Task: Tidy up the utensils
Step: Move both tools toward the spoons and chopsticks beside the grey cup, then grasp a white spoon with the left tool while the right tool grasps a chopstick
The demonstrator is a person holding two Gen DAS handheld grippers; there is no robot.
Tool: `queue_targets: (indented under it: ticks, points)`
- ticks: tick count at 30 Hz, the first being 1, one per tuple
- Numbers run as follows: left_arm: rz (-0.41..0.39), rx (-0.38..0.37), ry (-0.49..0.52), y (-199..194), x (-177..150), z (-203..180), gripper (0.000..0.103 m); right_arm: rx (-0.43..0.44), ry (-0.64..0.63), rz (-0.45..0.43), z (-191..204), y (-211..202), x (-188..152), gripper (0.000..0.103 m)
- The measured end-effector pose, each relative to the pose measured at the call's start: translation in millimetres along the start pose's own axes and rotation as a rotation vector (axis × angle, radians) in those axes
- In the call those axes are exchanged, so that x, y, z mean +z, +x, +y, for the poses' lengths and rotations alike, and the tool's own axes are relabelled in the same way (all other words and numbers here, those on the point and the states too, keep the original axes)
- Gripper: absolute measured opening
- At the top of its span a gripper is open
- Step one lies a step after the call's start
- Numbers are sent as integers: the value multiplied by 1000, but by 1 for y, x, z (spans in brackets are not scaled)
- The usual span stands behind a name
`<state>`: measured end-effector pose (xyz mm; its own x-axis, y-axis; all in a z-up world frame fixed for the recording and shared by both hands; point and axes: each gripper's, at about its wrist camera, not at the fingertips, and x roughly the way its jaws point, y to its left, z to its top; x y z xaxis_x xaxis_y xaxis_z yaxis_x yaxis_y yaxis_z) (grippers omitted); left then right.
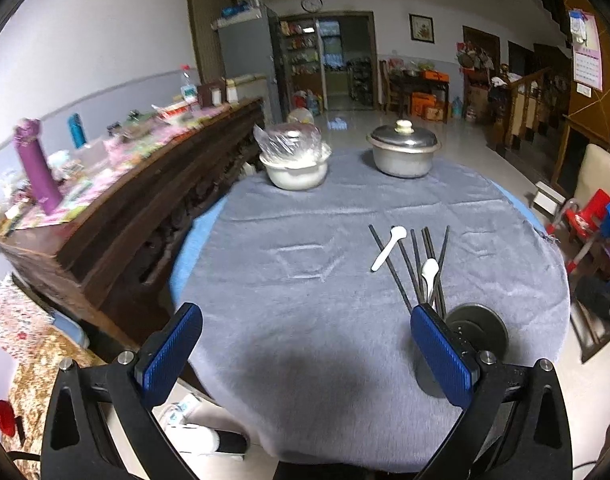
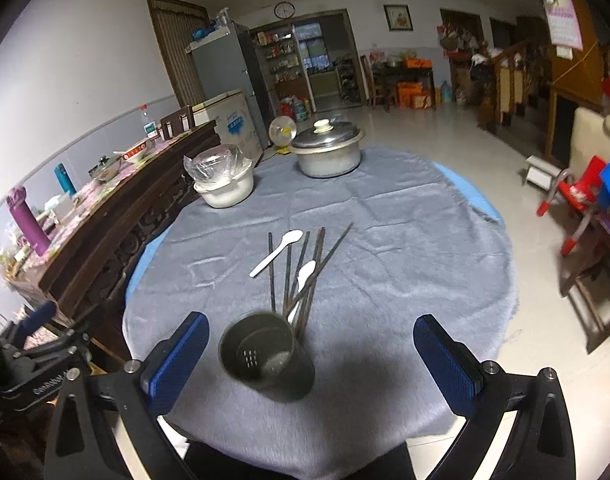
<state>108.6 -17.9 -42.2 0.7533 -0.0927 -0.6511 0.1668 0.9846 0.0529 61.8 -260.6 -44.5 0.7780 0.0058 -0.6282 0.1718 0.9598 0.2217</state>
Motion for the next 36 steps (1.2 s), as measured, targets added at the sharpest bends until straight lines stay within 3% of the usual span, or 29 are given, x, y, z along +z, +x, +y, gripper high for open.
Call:
queue_targets:
  ticks: [9, 11, 14, 19, 26, 36]
  points:
    - [96, -110, -45, 92, 43, 13, 103, 182, 201, 205, -55, 108, 58, 103]
    - [131, -140, -37, 119, 53, 10, 103, 214, 241, 252, -64, 137, 66, 100]
    - [180, -168, -30, 154, 64, 3, 99, 246, 301, 327, -72, 181, 76, 87]
    - [235, -212, 17, 202, 81, -18, 80, 200, 334, 411, -82, 243, 88, 61]
    - [280, -263, 118, 257, 96, -59, 58, 116, 390, 486, -93, 313, 100, 51]
    - [372, -330, 167, 321, 102, -108, 57, 10, 404, 538, -94, 359, 101, 40]
